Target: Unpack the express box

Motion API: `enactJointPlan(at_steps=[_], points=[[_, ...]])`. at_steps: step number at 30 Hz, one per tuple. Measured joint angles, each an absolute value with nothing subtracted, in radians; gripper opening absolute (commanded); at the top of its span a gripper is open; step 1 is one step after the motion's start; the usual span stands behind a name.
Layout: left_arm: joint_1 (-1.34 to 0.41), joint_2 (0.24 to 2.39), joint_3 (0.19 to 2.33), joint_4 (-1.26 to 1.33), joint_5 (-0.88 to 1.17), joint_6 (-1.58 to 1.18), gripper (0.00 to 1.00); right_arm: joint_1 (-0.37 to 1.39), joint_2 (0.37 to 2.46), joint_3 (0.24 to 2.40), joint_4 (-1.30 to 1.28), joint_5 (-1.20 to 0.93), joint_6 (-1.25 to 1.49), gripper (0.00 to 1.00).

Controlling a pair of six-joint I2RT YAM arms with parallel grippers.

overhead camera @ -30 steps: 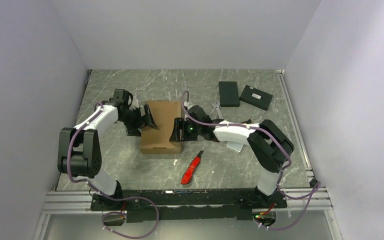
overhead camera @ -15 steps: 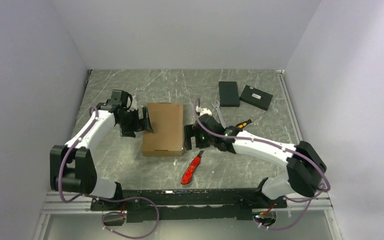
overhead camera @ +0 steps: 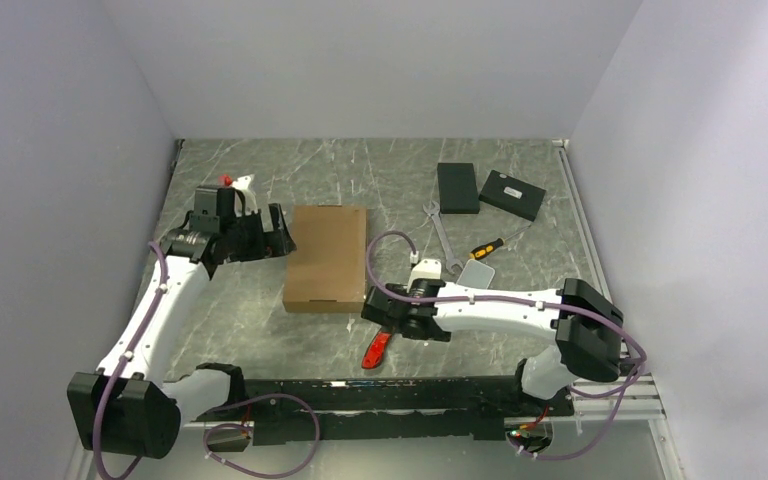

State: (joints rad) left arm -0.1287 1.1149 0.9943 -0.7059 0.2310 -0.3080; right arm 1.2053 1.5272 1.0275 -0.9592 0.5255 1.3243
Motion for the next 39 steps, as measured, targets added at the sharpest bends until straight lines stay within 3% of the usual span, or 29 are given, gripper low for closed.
enactJointPlan(at_steps=[7, 13, 25, 39], points=[[-0.129, 1.103, 0.981, -0.680, 0.281, -0.309, 0.97, 1.223, 1.531, 1.040, -0.960, 0.562, 1.370, 0.92], [-0.139, 1.149, 1.034, -0.682, 0.351, -0.308, 0.97, 1.223, 1.606, 1.086, -0.879, 0.551, 1.361, 0.84], [-0.146, 1.101, 1.033, -0.651, 0.287, -0.290, 0.97, 1.222, 1.738, 1.123, -0.807, 0.471, 1.364, 0.78], [-0.146, 1.057, 1.017, -0.654, 0.255, -0.274, 0.97, 1.168, 1.754, 1.097, -0.760, 0.385, 1.391, 0.62]])
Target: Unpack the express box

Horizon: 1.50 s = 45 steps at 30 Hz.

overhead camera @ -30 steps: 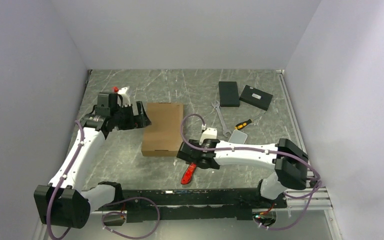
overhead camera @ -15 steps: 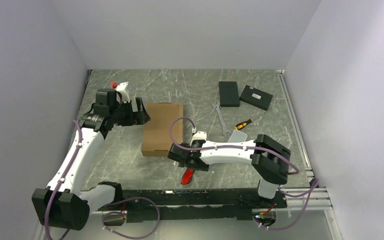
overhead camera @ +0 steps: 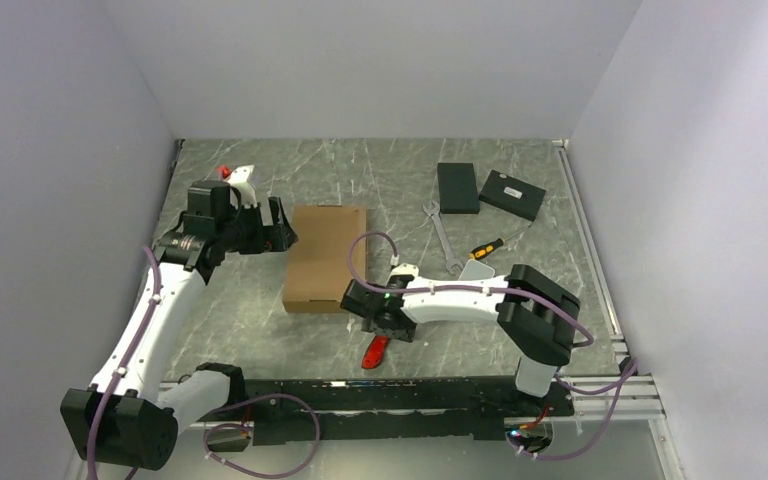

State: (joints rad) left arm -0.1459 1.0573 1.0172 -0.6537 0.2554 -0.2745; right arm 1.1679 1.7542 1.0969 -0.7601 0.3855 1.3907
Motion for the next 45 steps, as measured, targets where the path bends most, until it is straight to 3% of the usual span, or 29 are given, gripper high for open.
enactJointPlan(at_steps=[5, 7, 10, 14, 20, 25, 28, 31, 38, 45], points=[[-0.146, 1.057, 1.017, -0.653, 0.255, -0.274, 0.97, 1.158, 1.742, 1.065, -0.738, 0.374, 1.402, 0.54], [-0.146, 1.057, 1.017, -0.652, 0.255, -0.274, 0.97, 1.147, 1.729, 1.047, -0.727, 0.360, 1.409, 0.47], [-0.146, 1.057, 1.015, -0.651, 0.254, -0.274, 0.97, 1.135, 1.696, 1.010, -0.706, 0.355, 1.428, 0.33], [-0.146, 1.057, 1.013, -0.651, 0.248, -0.274, 0.97, 1.133, 1.642, 0.949, -0.691, 0.368, 1.454, 0.00], [-0.146, 1.057, 1.011, -0.647, 0.249, -0.274, 0.97, 1.124, 1.482, 0.841, -0.685, 0.447, 1.419, 0.00], [-0.146, 1.057, 0.992, -0.628, 0.288, -0.275, 0.97, 1.091, 1.180, 0.718, -0.511, 0.511, 1.126, 0.00], [-0.146, 1.058, 0.983, -0.610, 0.342, -0.275, 0.97, 0.952, 0.933, 0.570, -0.276, 0.352, 0.873, 0.00], [-0.146, 1.058, 0.980, -0.580, 0.425, -0.284, 0.96, 0.766, 0.812, 0.490, -0.124, 0.115, 0.690, 0.00], [-0.163, 1.020, 0.757, -0.261, 0.694, -0.577, 0.91, 0.702, 0.849, 0.553, -0.033, -0.185, 0.480, 0.00], [-0.339, 0.957, 0.694, -0.107, 0.661, -0.861, 0.82, 0.715, 1.013, 0.613, 0.018, -0.301, 0.447, 0.00]])
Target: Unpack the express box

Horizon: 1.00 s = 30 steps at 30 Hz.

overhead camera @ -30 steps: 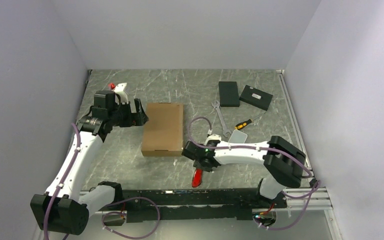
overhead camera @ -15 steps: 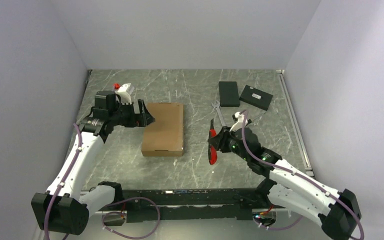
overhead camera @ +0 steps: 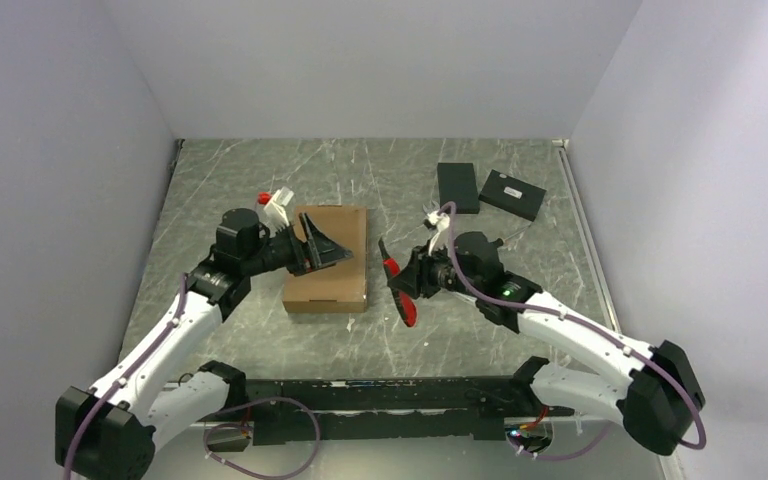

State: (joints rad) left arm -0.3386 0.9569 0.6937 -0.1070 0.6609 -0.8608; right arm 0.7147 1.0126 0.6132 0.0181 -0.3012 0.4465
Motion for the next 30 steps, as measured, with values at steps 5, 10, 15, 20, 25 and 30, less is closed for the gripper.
enactJointPlan(at_steps=[5, 10, 15, 20, 25, 30], points=[[-0.466, 0.974, 0.720, -0.085, 0.538, -0.939, 0.66, 0.856, 1.106, 0.675, 0.001, -0.194, 0.411, 0.00], [-0.572, 1.035, 0.720, -0.083, 0.397, -0.983, 0.66, 1.004, 1.160, 0.744, -0.004, -0.047, 0.392, 0.00], [-0.678, 1.018, 0.720, -0.111, 0.244, -0.998, 0.79, 1.017, 1.169, 0.759, -0.021, 0.075, 0.393, 0.00], [-0.708, 0.972, 0.720, -0.139, 0.153, -1.018, 0.67, 1.016, 1.169, 0.759, -0.034, 0.138, 0.392, 0.00], [-0.710, 1.026, 0.720, -0.129, 0.144, -1.034, 0.53, 1.018, 1.167, 0.759, -0.036, 0.140, 0.392, 0.00], [-0.716, 1.072, 0.723, -0.114, 0.146, -1.041, 0.47, 1.023, 1.156, 0.762, -0.039, 0.143, 0.392, 0.00]])
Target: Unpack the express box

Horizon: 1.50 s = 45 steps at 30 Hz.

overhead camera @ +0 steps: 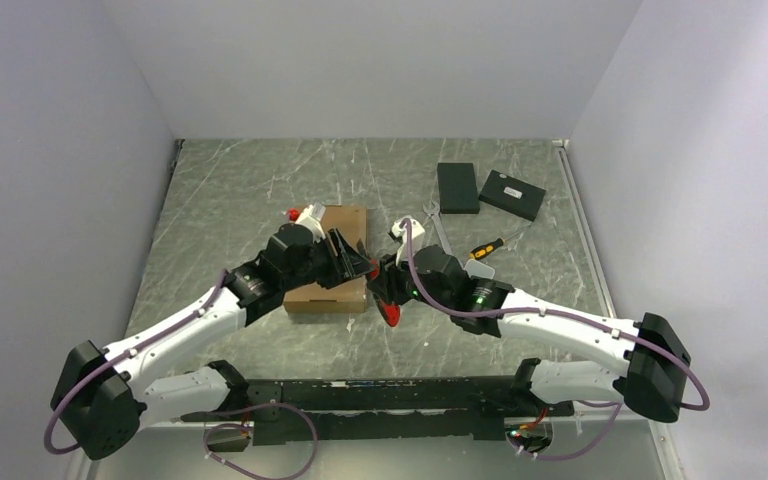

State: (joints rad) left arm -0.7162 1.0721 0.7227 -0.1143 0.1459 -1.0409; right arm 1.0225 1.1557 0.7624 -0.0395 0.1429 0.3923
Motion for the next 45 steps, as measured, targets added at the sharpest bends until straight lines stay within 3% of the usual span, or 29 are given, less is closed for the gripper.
enactJointPlan(at_steps=[3, 6, 7, 8, 10, 12, 19, 26, 34, 40, 45], points=[[-0.724, 1.083, 0.732, -0.103, 0.148, -1.042, 0.35, 1.027, 1.151, 0.762, -0.037, 0.147, 0.394, 0.00], [-0.730, 1.097, 0.739, -0.076, 0.165, -1.047, 0.01, 1.032, 1.151, 0.768, -0.044, 0.147, 0.397, 0.04], [-0.731, 1.100, 0.741, -0.073, 0.168, -1.040, 0.00, 1.034, 1.151, 0.768, -0.048, 0.148, 0.397, 0.16], [-0.731, 1.100, 0.742, -0.072, 0.172, -1.034, 0.00, 1.034, 1.151, 0.768, -0.051, 0.147, 0.401, 0.38], [-0.731, 1.100, 0.744, -0.078, 0.174, -1.037, 0.00, 1.034, 1.151, 0.768, -0.053, 0.147, 0.399, 0.93], [-0.730, 1.100, 0.759, -0.112, 0.167, -1.042, 0.00, 1.038, 1.147, 0.768, -0.054, 0.150, 0.389, 0.99], [-0.633, 1.147, 0.999, -0.465, 0.173, -1.084, 0.00, 1.087, 1.100, 0.760, -0.075, 0.258, 0.208, 1.00], [-0.466, 1.187, 1.106, -0.707, 0.258, -1.172, 0.00, 1.350, 1.001, 0.552, 0.147, 0.384, -0.093, 0.97], [-0.442, 1.194, 1.079, -0.757, 0.372, -1.252, 0.00, 1.409, 1.236, 0.528, 0.486, 0.612, -0.391, 0.86], [-0.441, 1.177, 1.056, -0.756, 0.406, -1.281, 0.00, 1.410, 1.341, 0.534, 0.670, 0.703, -0.542, 0.64], [-0.437, 1.164, 1.034, -0.736, 0.423, -1.308, 0.00, 1.410, 1.382, 0.578, 0.731, 0.730, -0.595, 0.30]])
